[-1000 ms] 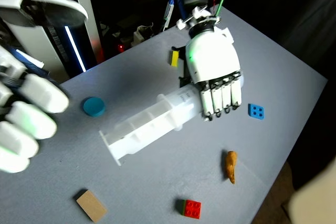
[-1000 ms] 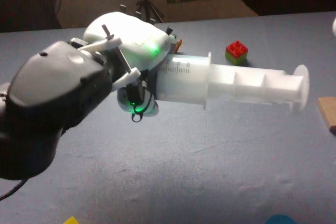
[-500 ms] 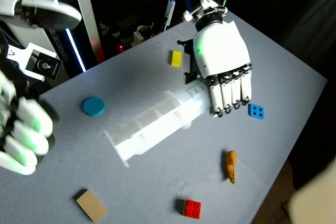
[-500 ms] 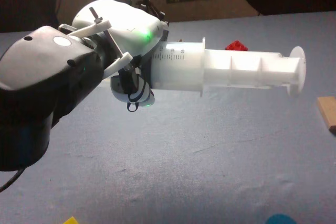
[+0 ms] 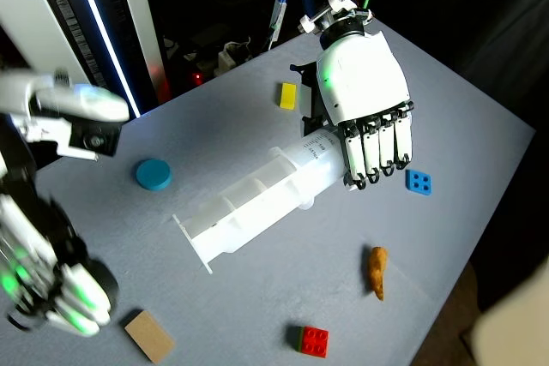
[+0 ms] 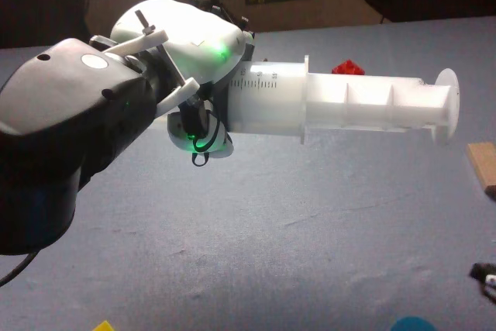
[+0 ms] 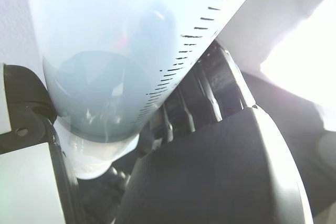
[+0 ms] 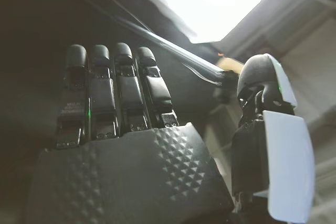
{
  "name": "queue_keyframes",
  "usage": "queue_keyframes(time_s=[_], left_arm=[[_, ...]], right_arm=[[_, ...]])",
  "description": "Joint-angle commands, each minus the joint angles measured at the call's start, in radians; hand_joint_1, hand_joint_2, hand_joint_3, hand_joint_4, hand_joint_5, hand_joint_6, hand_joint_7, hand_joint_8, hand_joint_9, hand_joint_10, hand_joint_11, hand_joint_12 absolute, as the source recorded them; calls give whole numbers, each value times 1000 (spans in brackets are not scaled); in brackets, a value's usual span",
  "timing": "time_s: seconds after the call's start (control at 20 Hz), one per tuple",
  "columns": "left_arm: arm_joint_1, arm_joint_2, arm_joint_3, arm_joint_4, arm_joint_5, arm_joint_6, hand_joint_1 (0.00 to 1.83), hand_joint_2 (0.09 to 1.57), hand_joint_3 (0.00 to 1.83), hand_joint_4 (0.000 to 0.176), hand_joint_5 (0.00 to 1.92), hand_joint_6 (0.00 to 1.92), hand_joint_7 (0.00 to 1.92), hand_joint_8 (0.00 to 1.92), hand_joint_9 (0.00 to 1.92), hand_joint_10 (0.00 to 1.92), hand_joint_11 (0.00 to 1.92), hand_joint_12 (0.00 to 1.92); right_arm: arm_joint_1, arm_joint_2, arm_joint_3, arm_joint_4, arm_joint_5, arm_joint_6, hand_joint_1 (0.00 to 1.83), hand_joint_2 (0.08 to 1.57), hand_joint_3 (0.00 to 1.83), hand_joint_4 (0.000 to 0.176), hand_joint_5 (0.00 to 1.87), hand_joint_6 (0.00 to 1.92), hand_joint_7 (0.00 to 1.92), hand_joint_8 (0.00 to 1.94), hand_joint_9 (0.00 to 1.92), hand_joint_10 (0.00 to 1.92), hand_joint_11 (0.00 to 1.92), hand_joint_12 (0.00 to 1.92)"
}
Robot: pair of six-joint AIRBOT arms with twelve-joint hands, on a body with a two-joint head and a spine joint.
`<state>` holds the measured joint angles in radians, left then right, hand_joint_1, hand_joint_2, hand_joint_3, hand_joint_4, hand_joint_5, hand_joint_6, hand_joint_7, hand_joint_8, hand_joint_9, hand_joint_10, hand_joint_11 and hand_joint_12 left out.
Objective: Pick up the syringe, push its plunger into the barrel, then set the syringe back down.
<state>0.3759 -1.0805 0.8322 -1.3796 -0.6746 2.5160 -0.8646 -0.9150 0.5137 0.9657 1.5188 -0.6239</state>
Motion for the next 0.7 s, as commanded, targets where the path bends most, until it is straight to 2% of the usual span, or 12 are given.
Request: queue_keyframes(time_s=[0.0, 0.3, 0.65], left_arm=[[-25, 4, -1, 72, -41, 0, 1354, 1188, 0, 0, 833, 1099, 788, 1304, 771, 1460, 588, 1527], [-28, 4, -4, 72, -41, 0, 1355, 1181, 0, 0, 862, 1080, 803, 1279, 766, 1444, 564, 1504], [-27, 4, -4, 72, -41, 0, 1361, 1167, 0, 0, 858, 1062, 851, 1215, 807, 1408, 637, 1463]], right_arm=[[8, -11, 4, -67, 58, 21, 104, 1048, 0, 0, 152, 0, 178, 0, 168, 2, 0, 528], [49, -83, 48, -18, -10, 52, 147, 1045, 0, 0, 180, 6, 192, 3, 172, 3, 0, 541], [90, -131, 65, -11, -73, 72, 143, 1047, 0, 0, 170, 5, 186, 4, 175, 4, 0, 521]])
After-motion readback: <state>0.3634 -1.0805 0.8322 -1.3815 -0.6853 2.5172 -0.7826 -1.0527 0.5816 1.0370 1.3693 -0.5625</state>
